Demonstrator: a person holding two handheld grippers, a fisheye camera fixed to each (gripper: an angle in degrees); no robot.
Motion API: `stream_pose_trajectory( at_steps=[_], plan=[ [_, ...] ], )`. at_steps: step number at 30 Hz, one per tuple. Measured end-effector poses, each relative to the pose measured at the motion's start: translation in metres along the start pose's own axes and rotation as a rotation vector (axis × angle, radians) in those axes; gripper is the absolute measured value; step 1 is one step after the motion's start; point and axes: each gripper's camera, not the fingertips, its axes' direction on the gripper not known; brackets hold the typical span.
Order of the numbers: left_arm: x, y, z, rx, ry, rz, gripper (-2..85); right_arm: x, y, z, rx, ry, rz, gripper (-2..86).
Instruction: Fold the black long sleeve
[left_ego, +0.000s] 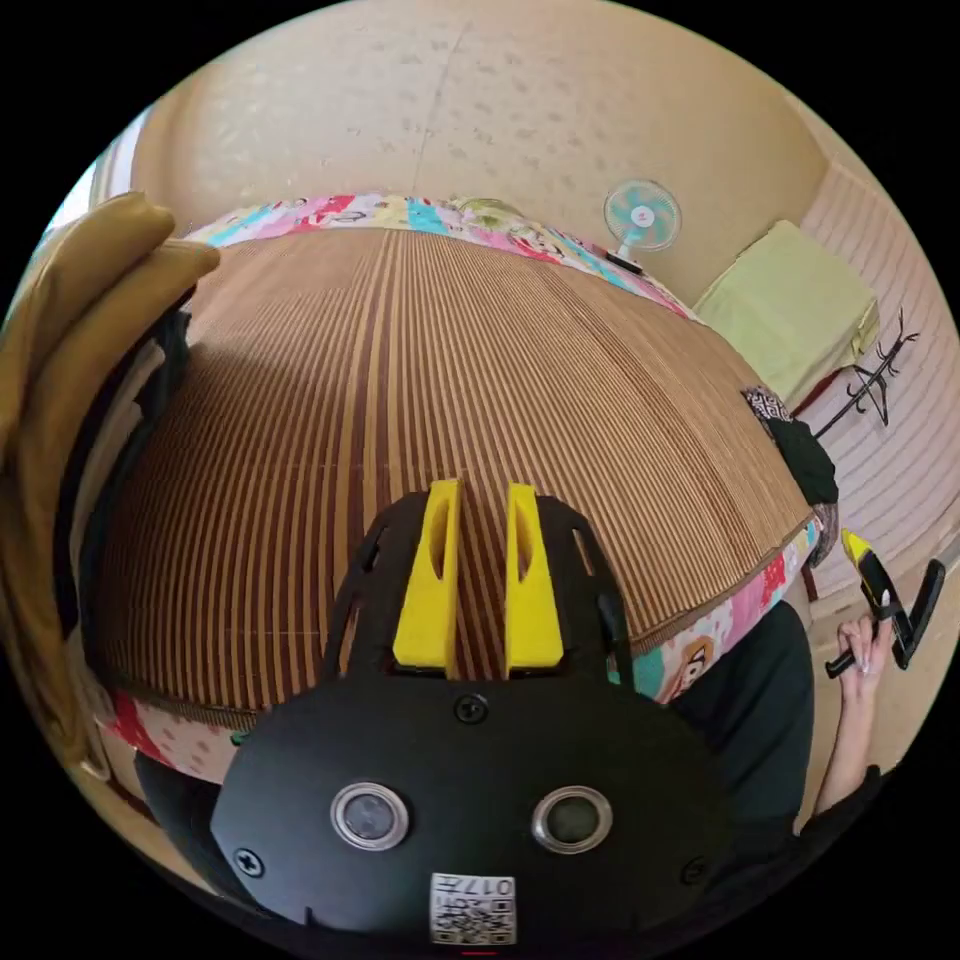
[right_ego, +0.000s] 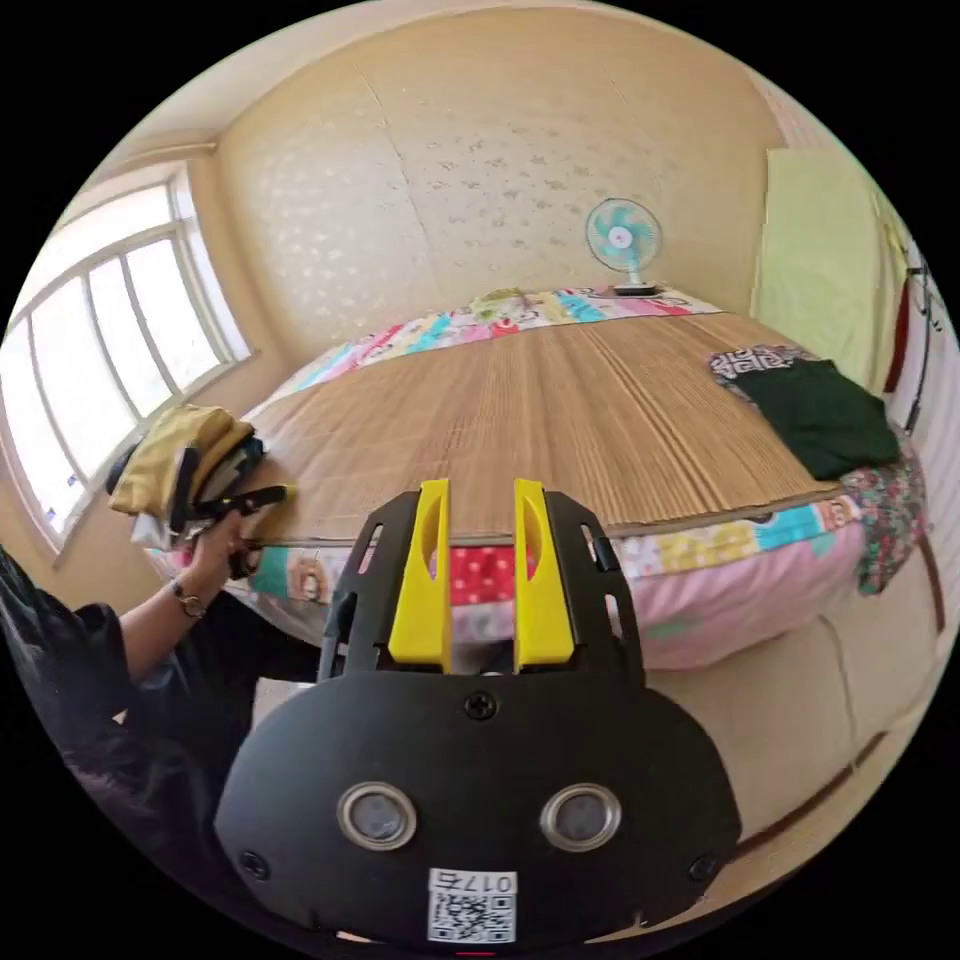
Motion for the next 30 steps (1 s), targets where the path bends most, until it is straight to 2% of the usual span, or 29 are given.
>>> stream_pose_trajectory(
  at_steps=[2,6,10,12,14,15,16,21,24,25,26,28,30],
  plan=[
    [-0.002,0.004,0.001,0.007,0.005,-0.018,5.1,0.037,-0.004,0.009,-0.047,0.192,0.018,11.0],
    [0.006,0.011,0.003,0.007,-0.044,0.001,5.2,0.114,-0.049,0.020,-0.066,0.317,0.108,12.6],
    [0.018,0.018,0.003,0.015,-0.123,0.052,5.1,0.197,-0.122,0.037,-0.006,0.577,0.175,12.7],
    [0.018,0.022,0.001,0.021,-0.144,0.056,5.1,0.235,-0.143,0.056,-0.062,0.602,0.231,10.9],
    [0.016,0.025,-0.001,0.028,-0.158,0.056,5.2,0.284,-0.156,0.097,-0.332,0.563,0.401,5.8],
    [0.014,0.026,-0.003,0.031,-0.167,0.059,5.2,0.290,-0.158,0.101,-0.355,0.558,0.451,4.5],
    [0.014,0.027,-0.005,0.034,-0.172,0.061,5.2,0.280,-0.167,0.095,-0.298,0.581,0.449,2.9],
    [-0.002,0.032,-0.019,0.037,-0.170,0.063,5.2,0.167,-0.194,0.062,-0.106,0.392,0.193,1.0],
    [-0.015,0.034,-0.031,0.038,-0.157,0.059,5.1,0.082,-0.176,0.031,-0.019,0.143,0.030,0.7],
    [-0.018,0.034,-0.033,0.038,-0.157,0.059,5.1,0.047,-0.161,0.018,-0.002,-0.004,-0.027,0.7],
    [-0.023,0.034,-0.038,0.038,-0.157,0.059,5.1,0.011,-0.143,0.007,-0.007,-0.150,-0.096,0.6],
    [-0.033,0.035,-0.047,0.038,-0.151,0.057,5.1,-0.045,-0.111,-0.003,-0.069,-0.308,-0.227,0.6],
    [-0.047,0.035,-0.060,0.037,-0.138,0.051,5.1,-0.086,-0.080,-0.018,-0.102,-0.387,-0.310,0.8]
  ],
)
